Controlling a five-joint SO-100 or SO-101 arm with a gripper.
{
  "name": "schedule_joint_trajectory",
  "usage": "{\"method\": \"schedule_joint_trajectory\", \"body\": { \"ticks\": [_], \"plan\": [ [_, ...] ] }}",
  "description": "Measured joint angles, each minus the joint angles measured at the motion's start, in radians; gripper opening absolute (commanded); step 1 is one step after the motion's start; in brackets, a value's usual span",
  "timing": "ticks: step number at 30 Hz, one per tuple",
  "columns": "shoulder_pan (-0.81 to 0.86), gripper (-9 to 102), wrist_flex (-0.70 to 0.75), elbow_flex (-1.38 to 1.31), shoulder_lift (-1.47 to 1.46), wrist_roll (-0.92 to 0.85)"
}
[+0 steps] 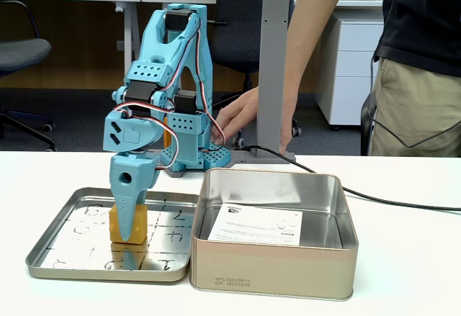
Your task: Grasp a lego block and put it in the bin.
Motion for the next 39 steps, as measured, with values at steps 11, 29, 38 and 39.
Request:
{"method": "schedule_joint_trajectory", "body": {
  "ticks": [11, 29, 38, 39],
  "plan": [
    [0.014, 0, 0.140, 0.003, 0.080, -0.002],
    [-0.380, 0, 0.518, -0.650, 0.357, -0.008],
    [-0.664, 0, 0.532, -0.908, 0.173, -0.023],
    [-0.690, 0, 0.546, -0.910, 0.152, -0.023]
  ]
}}
